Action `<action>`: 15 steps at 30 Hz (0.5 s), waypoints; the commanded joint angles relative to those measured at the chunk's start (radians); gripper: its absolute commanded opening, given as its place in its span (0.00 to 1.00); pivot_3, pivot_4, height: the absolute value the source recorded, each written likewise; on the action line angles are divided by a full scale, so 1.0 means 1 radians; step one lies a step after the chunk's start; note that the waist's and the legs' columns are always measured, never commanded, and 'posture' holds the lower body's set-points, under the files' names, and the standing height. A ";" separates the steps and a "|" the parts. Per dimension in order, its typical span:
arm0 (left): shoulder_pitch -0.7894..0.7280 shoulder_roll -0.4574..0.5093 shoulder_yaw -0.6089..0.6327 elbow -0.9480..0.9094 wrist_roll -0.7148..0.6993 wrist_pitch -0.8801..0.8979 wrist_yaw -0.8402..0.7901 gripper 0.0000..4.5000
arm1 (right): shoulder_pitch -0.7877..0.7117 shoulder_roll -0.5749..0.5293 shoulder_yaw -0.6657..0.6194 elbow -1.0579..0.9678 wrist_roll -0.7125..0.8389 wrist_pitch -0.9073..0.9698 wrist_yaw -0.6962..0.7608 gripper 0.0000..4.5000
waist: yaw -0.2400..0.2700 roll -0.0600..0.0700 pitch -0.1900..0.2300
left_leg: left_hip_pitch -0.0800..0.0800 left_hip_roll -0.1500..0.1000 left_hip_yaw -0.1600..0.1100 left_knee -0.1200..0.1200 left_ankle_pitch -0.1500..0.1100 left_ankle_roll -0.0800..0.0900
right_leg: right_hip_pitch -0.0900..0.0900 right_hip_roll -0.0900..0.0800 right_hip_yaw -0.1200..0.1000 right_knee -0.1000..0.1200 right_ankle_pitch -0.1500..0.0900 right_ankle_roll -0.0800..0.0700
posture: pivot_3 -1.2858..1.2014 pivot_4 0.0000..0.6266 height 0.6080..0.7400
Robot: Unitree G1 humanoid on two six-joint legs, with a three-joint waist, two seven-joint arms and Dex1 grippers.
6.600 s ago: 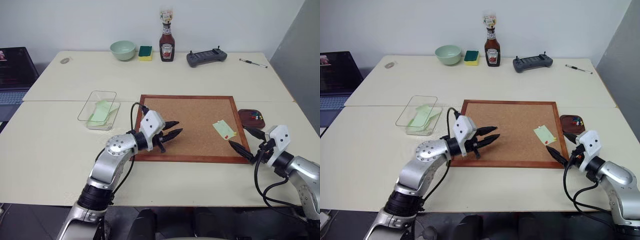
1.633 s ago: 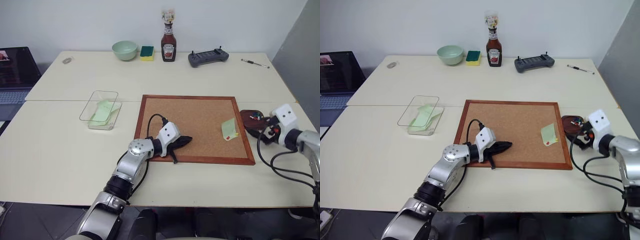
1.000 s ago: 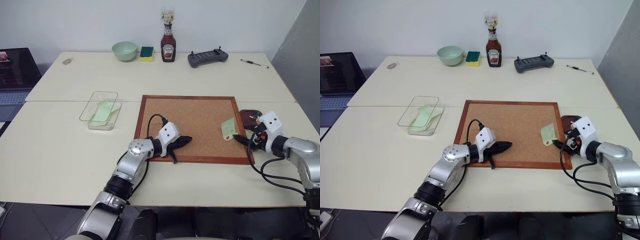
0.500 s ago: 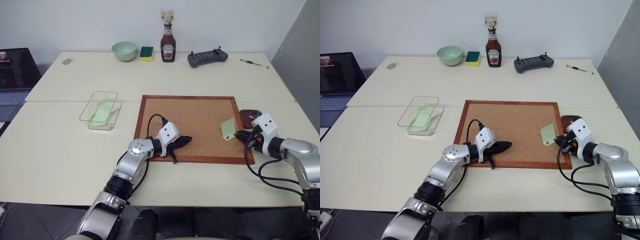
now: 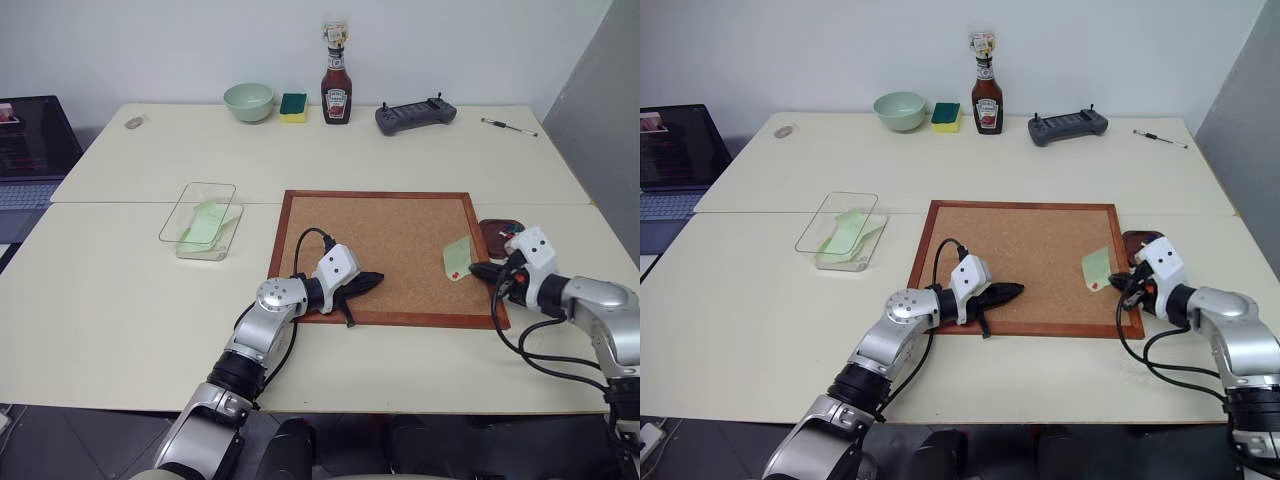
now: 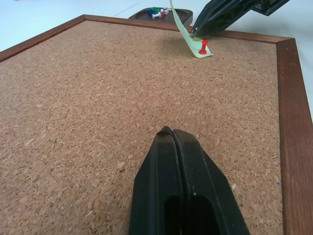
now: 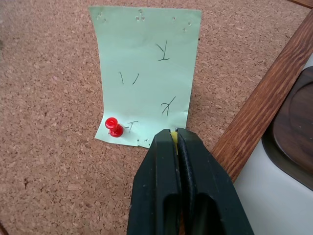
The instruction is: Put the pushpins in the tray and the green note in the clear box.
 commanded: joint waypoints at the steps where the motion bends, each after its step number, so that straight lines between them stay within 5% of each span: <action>1: 0.013 0.005 -0.014 0.011 0.012 0.002 -0.007 0.00 | -0.012 -0.014 -0.061 -0.069 0.037 -0.008 0.001 0.00 | 0.000 0.000 0.000 | 0.000 0.000 0.000 0.000 0.000 0.000 | 0.000 0.000 0.000 0.000 0.000 0.000 | 0.52 0.24 1.00; 15: 0.017 0.009 -0.019 0.009 0.017 -0.001 -0.016 0.00 | -0.025 -0.020 -0.088 -0.076 0.074 0.009 -0.002 0.00 | 0.000 0.000 0.000 | 0.000 0.000 0.000 0.000 0.000 0.000 | 0.000 0.000 0.000 0.000 0.000 0.000 | 0.52 0.24 1.00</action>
